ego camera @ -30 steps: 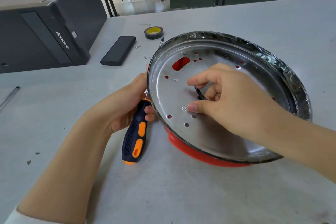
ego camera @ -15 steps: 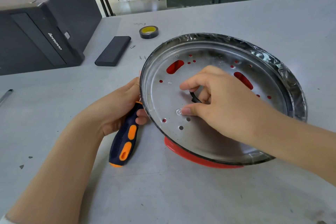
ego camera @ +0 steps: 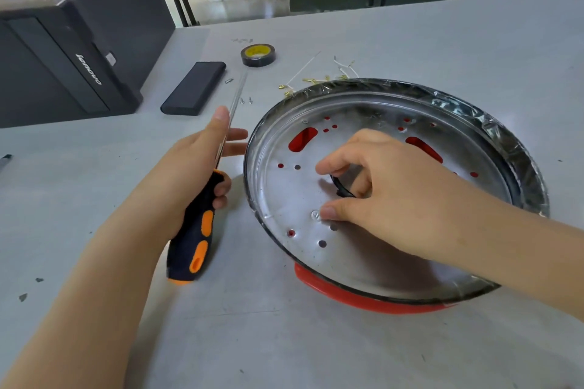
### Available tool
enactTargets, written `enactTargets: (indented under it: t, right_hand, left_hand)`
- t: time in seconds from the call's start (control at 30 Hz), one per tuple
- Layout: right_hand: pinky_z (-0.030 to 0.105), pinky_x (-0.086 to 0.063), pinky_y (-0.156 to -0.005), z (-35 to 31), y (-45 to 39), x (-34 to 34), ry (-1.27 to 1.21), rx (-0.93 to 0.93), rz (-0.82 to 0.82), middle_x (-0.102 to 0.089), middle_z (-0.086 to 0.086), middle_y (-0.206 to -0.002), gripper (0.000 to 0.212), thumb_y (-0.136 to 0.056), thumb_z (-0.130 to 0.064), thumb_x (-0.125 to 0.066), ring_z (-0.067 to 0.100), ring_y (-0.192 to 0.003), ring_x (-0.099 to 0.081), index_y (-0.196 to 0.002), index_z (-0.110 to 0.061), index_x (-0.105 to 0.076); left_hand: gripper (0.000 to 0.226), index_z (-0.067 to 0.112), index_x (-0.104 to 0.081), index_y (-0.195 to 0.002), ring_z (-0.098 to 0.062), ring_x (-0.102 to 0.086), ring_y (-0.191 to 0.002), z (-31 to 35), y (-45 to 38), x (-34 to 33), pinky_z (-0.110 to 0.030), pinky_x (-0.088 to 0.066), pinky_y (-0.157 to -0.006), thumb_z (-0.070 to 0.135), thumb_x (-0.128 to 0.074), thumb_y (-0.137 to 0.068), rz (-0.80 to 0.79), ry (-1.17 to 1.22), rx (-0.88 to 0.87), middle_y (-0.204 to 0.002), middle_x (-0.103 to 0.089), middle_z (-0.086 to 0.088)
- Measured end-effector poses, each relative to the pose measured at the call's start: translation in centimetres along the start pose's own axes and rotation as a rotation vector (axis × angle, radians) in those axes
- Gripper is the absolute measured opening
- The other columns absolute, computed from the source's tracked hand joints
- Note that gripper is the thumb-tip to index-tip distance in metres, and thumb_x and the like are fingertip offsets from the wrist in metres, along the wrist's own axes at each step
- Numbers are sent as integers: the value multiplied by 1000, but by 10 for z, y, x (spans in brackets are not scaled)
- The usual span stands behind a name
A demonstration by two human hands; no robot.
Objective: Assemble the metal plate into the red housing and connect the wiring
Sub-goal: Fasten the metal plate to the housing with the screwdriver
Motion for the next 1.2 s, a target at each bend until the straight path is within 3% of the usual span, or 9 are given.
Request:
enactTargets:
  t: [0.07,0.17,0.27,0.37,0.5,0.7,0.93,1.13,1.2]
  right_hand:
    - [9,-33,-68,-4,2,-1,59,18,-9,-45,-21,-104,43,-75,-49,-71,-3,-84,-47,-115,-39,-58]
    - [18,-35,-81,-16,1,5,175,103,11,-47,-21,-103,37,-79,-53,-59,0,-98,-41,-114,-39,-58]
    - [4,-34,-72,-26,-4,7,52,146,-65,-54,-22,-86,17,-90,-32,-56,-11,-78,-48,-104,-37,-64]
    - [-2,-34,-61,-35,-7,-4,-43,169,-237,-64,-19,-76,20,-95,-23,-52,-16,-59,-53,-98,-37,-66]
    - [5,-39,-59,-37,-13,-26,-71,169,-413,-68,-19,-78,17,-96,-23,-50,-5,-58,-56,-104,-35,-57]
    - [12,-46,-58,-43,-13,-40,-201,176,-518,-71,-8,-71,7,-93,-20,-58,3,-60,-63,-86,-22,-58]
    - [20,-52,-60,-45,-16,-37,-349,142,-589,-74,9,-80,14,-82,-5,-71,15,-61,-65,-89,-12,-62]
    - [29,-55,-80,-40,-18,-36,-363,117,-571,-76,-2,-83,6,-89,-13,-63,14,-56,-67,-88,-14,-57]
    - [26,-56,-68,-38,-18,-36,-397,85,-570,-75,0,-81,4,-90,-12,-62,12,-51,-63,-86,-13,-59]
  left_hand:
    - [53,24,-68,-106,-10,-37,-41,2,0,-1,-24,-36,-37,70,-50,-86,4,115,-5,-97,-74,13]
    - [40,24,-71,-102,-9,-37,-41,8,3,-7,-22,-36,-37,59,-61,-86,-9,101,-84,-81,-72,12]
    - [31,23,-71,-100,-8,-38,-42,15,6,-14,-20,-37,-37,50,-62,-88,-38,-4,-171,-59,-50,4]
    - [30,19,-68,-94,-11,-38,-43,17,9,-21,-20,-37,-37,47,-59,-91,-67,-58,-203,-64,-43,-11]
    - [47,1,-64,-98,-12,-37,-40,15,11,-24,-20,-36,-36,47,-55,-94,-65,-85,-192,-69,-45,-12]
    - [45,1,-62,-98,-12,-39,-42,16,12,-23,-20,-37,-37,45,-54,-96,-68,-111,-182,-71,-44,-12]
    - [48,-3,-62,-103,-10,-38,-39,17,12,-25,-19,-36,-35,43,-53,-97,-68,-111,-191,-71,-45,-12]
    - [56,-8,-56,-105,-13,-39,-42,16,10,-26,-21,-38,-37,46,-53,-96,-77,-130,-198,-71,-46,-13]
    - [55,-8,-57,-105,-13,-39,-42,16,10,-26,-21,-38,-37,46,-53,-96,-81,-126,-198,-70,-46,-12]
Point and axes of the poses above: each hand's wrist, its own y-axis away from the middle knuckle, its own x-axis out of the back of the hand, z = x × y, the point moved 10 cm from there along -y, towards the middle knuckle
